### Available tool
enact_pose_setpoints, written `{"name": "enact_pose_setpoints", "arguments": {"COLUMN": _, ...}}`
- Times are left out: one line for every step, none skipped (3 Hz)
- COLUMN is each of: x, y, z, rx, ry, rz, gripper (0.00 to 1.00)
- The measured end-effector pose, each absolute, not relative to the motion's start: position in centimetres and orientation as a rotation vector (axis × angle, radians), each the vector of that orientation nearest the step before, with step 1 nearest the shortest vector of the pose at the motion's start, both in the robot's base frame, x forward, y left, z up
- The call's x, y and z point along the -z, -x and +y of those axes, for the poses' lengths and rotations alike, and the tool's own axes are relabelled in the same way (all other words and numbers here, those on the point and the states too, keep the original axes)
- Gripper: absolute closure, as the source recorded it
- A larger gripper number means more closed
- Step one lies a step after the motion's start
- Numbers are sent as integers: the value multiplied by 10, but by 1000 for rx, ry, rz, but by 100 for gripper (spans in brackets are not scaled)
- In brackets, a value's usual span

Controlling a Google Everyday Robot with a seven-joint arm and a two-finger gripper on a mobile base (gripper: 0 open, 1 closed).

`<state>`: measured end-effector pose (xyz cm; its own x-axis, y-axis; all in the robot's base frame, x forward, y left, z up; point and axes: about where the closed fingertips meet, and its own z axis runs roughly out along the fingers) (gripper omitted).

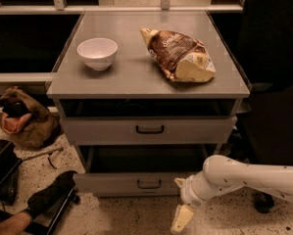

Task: Close middle drawer

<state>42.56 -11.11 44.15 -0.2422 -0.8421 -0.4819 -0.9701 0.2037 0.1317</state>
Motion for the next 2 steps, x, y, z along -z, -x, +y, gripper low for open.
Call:
{"name": "enact_pose_setpoints", "arguments": {"x": -442, "y": -455, "z": -105, "rx": -573, "ry": 1699, "rz": 2108, "gripper": 0}}
{"name": "enact_pose_setpoints", "arguments": {"x": -452, "y": -480, "z": -106, "rx": -542, "ry": 1677, "rz": 2041, "gripper": 0}}
